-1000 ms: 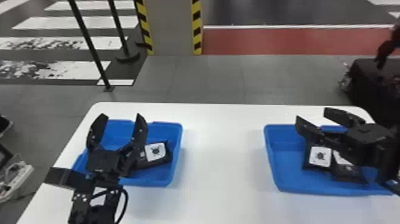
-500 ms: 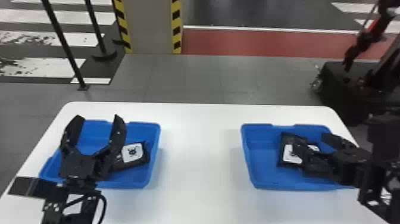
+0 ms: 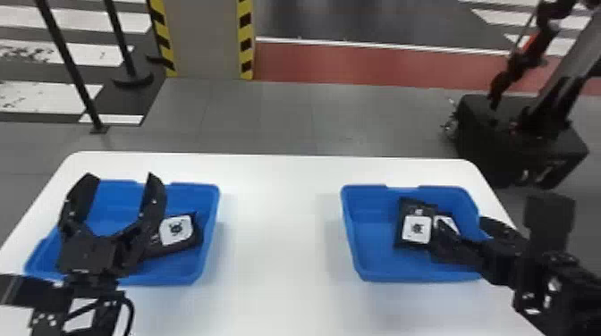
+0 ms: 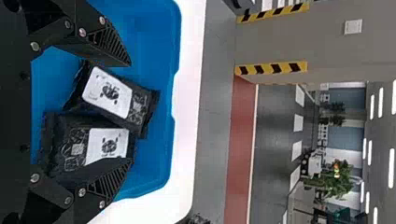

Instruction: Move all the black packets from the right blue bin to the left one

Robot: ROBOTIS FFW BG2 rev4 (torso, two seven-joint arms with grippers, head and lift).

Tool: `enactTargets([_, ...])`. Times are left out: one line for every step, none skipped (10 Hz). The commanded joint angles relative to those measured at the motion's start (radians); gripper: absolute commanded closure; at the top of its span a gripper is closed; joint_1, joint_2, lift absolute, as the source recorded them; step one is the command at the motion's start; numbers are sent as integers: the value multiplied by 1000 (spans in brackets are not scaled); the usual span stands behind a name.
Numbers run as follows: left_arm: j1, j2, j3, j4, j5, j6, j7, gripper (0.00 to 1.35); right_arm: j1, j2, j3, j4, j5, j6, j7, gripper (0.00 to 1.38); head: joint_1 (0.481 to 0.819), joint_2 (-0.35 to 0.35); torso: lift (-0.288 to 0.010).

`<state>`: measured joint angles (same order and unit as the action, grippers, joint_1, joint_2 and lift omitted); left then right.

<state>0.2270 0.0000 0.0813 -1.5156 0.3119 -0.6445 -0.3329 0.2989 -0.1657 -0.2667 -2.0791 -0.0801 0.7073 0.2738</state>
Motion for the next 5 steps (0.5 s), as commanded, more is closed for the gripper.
enactTargets([6, -3, 0, -2, 3, -1, 0, 107, -46, -2, -20, 102, 2, -20, -2, 331, 695, -102, -110])
enactTargets([9, -3, 0, -2, 4, -1, 0, 107, -90, -9, -19, 166, 11, -20, -7, 331, 695, -120, -110])
enactTargets([9, -3, 0, -5, 4, -1, 0, 107, -144, -17, -17, 252, 14, -50, -4, 331, 695, -135, -110])
enactTargets([11, -3, 0, -5, 3, -1, 0, 107, -191, -20, -2, 316, 14, -64, 7, 331, 695, -140, -110])
enactTargets([11, -3, 0, -7, -2, -1, 0, 108, -218, -20, 15, 348, 14, -72, 7, 331, 695, -142, -110])
